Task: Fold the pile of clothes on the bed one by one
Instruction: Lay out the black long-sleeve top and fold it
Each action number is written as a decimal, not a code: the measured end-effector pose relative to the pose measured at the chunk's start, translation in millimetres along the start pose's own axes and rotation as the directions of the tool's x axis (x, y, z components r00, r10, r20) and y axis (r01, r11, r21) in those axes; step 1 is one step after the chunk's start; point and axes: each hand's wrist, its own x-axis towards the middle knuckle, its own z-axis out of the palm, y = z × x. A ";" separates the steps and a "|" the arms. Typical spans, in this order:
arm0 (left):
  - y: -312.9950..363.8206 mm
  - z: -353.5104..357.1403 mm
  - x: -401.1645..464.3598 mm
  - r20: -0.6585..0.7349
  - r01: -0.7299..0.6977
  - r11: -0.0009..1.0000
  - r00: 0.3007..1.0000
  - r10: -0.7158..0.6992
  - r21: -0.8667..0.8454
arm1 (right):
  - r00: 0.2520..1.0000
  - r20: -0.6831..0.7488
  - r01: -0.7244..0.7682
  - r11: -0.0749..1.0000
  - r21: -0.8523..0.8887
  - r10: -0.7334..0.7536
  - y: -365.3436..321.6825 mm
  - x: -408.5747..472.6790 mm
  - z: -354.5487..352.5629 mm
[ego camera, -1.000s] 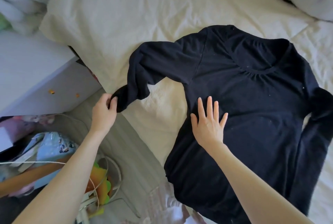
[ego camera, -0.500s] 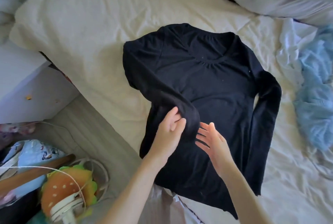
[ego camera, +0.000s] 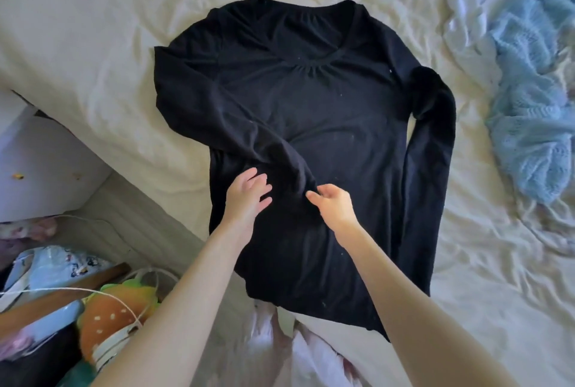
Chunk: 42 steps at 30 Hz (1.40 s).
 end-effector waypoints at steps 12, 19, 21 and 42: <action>27.9 16.6 16.2 0.077 0.185 0.753 0.981 -0.176 -0.632 | 0.967 -0.248 0.066 0.877 0.475 0.061 38.5 -27.8 -100.7; -0.4 15.6 9.4 -0.005 0.156 0.915 0.985 -0.170 -0.371 | 0.923 -0.288 -0.063 0.837 0.544 0.256 83.5 -34.0 -105.8; -6.2 12.8 8.2 -0.012 0.150 0.943 0.987 -0.160 -0.297 | 0.921 -0.268 -0.105 0.841 0.530 0.283 92.4 -36.8 -104.5; 69.2 -47.7 67.4 -0.357 -0.141 0.957 0.906 0.228 0.254 | 0.878 0.066 0.440 0.747 -0.498 -0.474 -135.0 54.7 -7.3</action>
